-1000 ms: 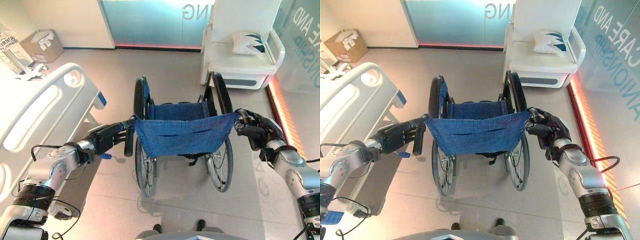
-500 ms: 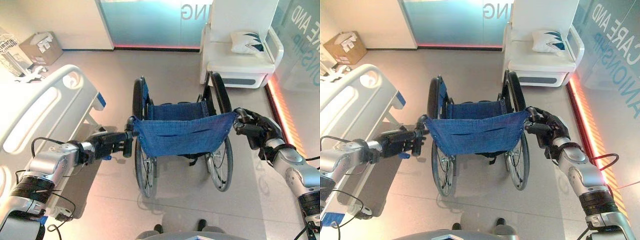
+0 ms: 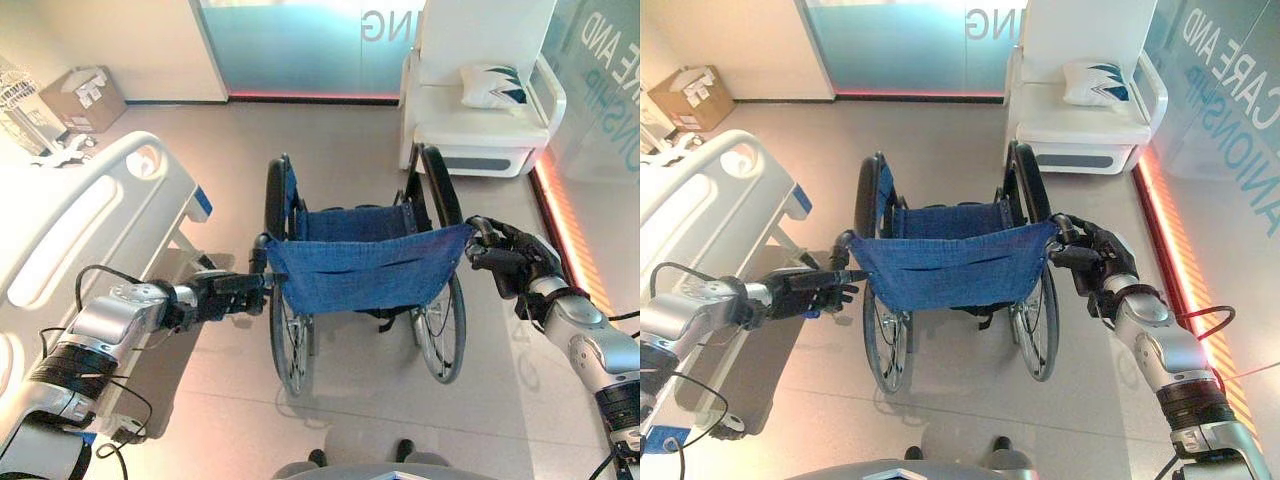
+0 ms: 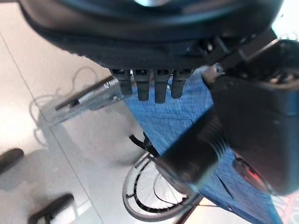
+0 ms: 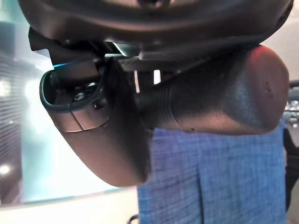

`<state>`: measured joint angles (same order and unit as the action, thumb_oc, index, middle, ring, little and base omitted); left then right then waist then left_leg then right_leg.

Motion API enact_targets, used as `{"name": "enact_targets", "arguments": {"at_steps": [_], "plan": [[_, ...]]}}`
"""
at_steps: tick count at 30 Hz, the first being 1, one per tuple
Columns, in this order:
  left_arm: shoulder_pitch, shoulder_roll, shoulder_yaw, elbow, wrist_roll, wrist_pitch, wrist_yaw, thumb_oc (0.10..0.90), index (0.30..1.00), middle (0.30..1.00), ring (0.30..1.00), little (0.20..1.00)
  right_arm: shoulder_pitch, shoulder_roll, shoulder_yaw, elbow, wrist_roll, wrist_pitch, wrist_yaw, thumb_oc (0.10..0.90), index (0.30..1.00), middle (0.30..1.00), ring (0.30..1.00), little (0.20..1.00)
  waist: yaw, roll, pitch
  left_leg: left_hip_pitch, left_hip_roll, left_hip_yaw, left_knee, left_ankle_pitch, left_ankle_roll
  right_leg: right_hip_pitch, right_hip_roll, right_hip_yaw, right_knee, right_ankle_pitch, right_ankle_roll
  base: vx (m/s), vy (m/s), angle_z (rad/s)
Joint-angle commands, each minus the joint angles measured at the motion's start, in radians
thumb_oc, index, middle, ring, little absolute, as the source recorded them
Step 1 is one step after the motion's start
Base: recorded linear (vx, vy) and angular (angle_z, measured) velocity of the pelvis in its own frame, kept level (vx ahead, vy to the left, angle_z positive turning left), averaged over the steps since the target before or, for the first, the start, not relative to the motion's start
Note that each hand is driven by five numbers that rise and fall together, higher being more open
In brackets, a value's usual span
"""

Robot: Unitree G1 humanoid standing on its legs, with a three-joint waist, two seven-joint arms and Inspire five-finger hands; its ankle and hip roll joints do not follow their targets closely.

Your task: Push the wheelchair next to the bed

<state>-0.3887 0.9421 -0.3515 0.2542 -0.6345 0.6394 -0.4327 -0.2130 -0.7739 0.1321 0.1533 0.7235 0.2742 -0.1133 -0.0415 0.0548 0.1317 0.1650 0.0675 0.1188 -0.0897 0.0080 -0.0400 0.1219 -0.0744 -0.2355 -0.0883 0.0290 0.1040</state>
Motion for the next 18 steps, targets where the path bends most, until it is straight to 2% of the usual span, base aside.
{"name": "enact_targets", "arguments": {"at_steps": [1,5,8,9,10,11,12,13,18], "plan": [[-0.129,-0.019,-0.015,0.031,-0.052,-0.101,0.104,0.8,0.9,0.9,0.9,0.9,-0.073,0.032,0.111,-0.052,0.08,-0.094,0.05,0.4,0.3,0.3,0.3,0.3,-0.001,-0.018,-0.047,-0.059,-0.064,0.074,0.018,-0.01,0.003,-0.011,0.022,-0.031,0.06,-0.066,0.0,0.0,0.0,0.0],[-0.157,-0.085,-0.029,0.069,-0.037,-0.145,0.2,0.8,0.9,0.9,0.9,0.9,-0.085,0.056,0.133,-0.038,0.057,-0.09,0.065,0.4,0.3,0.3,0.3,0.3,-0.009,-0.025,-0.044,-0.059,-0.062,0.079,0.018,-0.01,0.006,-0.014,0.026,-0.025,0.065,-0.068,-0.003,0.0,0.0,0.0],[-0.181,-0.119,-0.04,0.104,-0.001,-0.168,0.215,0.8,0.9,0.9,0.9,0.9,-0.107,0.064,0.149,-0.031,0.041,-0.076,0.076,0.4,0.3,0.3,0.3,0.3,-0.013,-0.032,-0.043,-0.06,-0.061,0.079,0.02,-0.01,0.008,-0.017,0.028,-0.019,0.067,-0.069,-0.005,0.0,0.001,-0.01],[-0.19,-0.135,-0.047,0.114,-0.001,-0.172,0.217,0.684,0.726,0.726,0.726,0.726,-0.117,0.066,0.156,-0.027,0.037,-0.071,0.084,0.4,0.3,0.3,0.3,0.3,-0.015,-0.034,-0.041,-0.062,-0.061,0.079,0.022,-0.01,0.008,-0.019,0.029,-0.017,0.07,-0.07,-0.006,0.0,0.0,0.0],[-0.192,-0.138,-0.048,0.115,0.0,-0.173,0.219,0.684,0.726,0.726,0.726,0.726,-0.119,0.066,0.157,-0.025,0.037,-0.07,0.086,0.4,0.3,0.3,0.3,0.3,-0.015,-0.035,-0.041,-0.062,-0.061,0.079,0.023,-0.01,0.008,-0.019,0.029,-0.017,0.07,-0.07,-0.007,0.0,0.0,0.0],[-0.199,-0.156,-0.056,0.125,-0.007,-0.173,0.225,0.535,0.502,0.502,0.502,0.502,-0.13,0.068,0.165,-0.022,0.028,-0.06,0.092,0.4,0.3,0.3,0.3,0.3,-0.017,-0.037,-0.04,-0.061,-0.061,0.08,0.023,-0.01,0.009,-0.02,0.03,-0.016,0.072,-0.07,-0.007,0.0,0.0,0.0],[-0.201,-0.162,-0.058,0.128,-0.007,-0.174,0.229,0.535,0.502,0.502,0.502,0.502,-0.133,0.07,0.167,-0.021,0.023,-0.058,0.094,0.4,0.3,0.3,0.3,0.3,-0.017,-0.038,-0.039,-0.061,-0.061,0.08,0.024,-0.011,0.009,-0.02,0.03,-0.016,0.073,-0.071,-0.007,0.0,0.0,0.0],[-0.202,-0.18,-0.066,0.136,0.0,-0.177,0.234,0.4,0.3,0.3,0.3,0.3,-0.137,0.074,0.174,-0.018,0.007,-0.052,0.098,0.4,0.3,0.3,0.3,0.3,-0.018,-0.04,-0.037,-0.06,-0.061,0.081,0.025,-0.011,0.009,-0.02,0.03,-0.016,0.076,-0.072,-0.007,0.0,0.0,0.0],[-0.209,-0.216,-0.083,0.156,0.023,-0.177,0.236,0.4,0.3,0.3,0.3,0.3,-0.151,0.076,0.191,0.0,-0.031,-0.026,0.122,0.4,0.3,0.3,0.3,0.3,-0.016,-0.049,-0.035,-0.058,-0.062,0.079,0.03,-0.014,0.013,-0.017,0.031,-0.017,0.081,-0.074,-0.008,0.01,0.003,0.0]]}}
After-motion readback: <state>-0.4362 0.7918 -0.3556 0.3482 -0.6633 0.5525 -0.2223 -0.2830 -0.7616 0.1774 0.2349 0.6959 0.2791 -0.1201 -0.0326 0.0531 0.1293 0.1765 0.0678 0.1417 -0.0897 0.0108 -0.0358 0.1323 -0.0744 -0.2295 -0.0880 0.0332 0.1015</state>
